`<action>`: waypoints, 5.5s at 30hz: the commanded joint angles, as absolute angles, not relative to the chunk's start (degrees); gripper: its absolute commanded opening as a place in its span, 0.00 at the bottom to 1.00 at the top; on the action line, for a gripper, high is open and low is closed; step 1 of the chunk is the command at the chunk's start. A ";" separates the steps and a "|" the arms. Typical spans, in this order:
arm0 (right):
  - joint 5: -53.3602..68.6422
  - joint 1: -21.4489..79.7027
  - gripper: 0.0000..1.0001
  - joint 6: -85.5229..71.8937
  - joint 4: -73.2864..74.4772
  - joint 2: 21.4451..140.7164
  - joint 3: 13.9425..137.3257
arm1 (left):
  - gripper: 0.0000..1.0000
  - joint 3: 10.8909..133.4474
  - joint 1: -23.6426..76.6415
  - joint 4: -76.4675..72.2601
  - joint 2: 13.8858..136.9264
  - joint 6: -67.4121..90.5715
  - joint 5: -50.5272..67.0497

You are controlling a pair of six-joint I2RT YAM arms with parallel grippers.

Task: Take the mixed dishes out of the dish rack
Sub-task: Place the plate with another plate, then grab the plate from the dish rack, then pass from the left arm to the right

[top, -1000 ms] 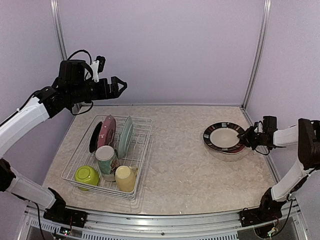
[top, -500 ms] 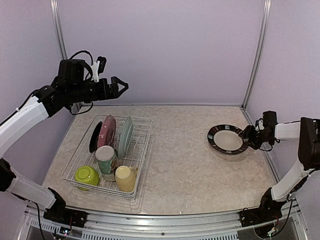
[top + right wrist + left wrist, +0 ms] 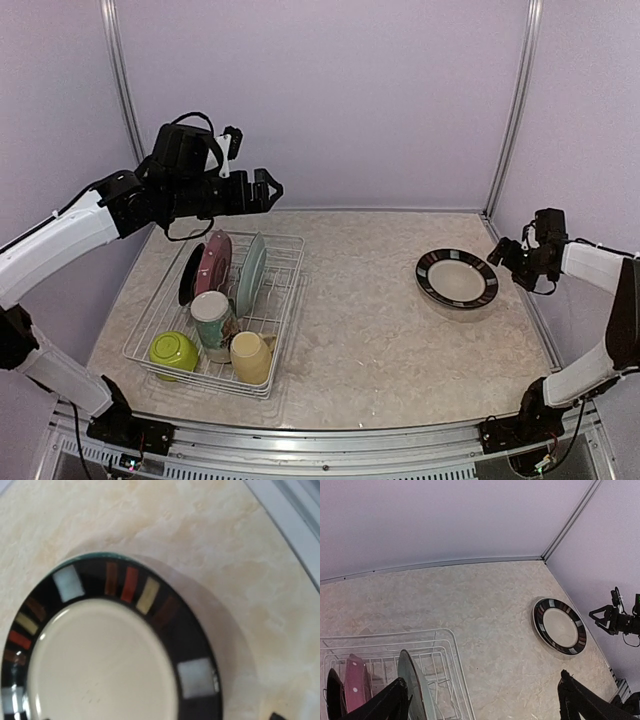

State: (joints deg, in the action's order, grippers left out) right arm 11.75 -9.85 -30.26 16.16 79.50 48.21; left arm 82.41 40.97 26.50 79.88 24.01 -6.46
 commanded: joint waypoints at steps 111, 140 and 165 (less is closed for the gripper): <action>2.82 22.47 0.90 -37.65 20.94 83.85 60.26 | 0.00 80.79 33.77 29.72 78.44 26.30 16.44; 22.47 29.09 0.96 -52.78 3.98 90.19 68.51 | 0.00 63.81 50.27 -1.71 71.94 -40.78 1.44; 27.90 41.30 0.87 -67.43 -8.48 106.60 81.68 | 0.00 54.84 50.75 -13.73 78.31 -52.06 -12.61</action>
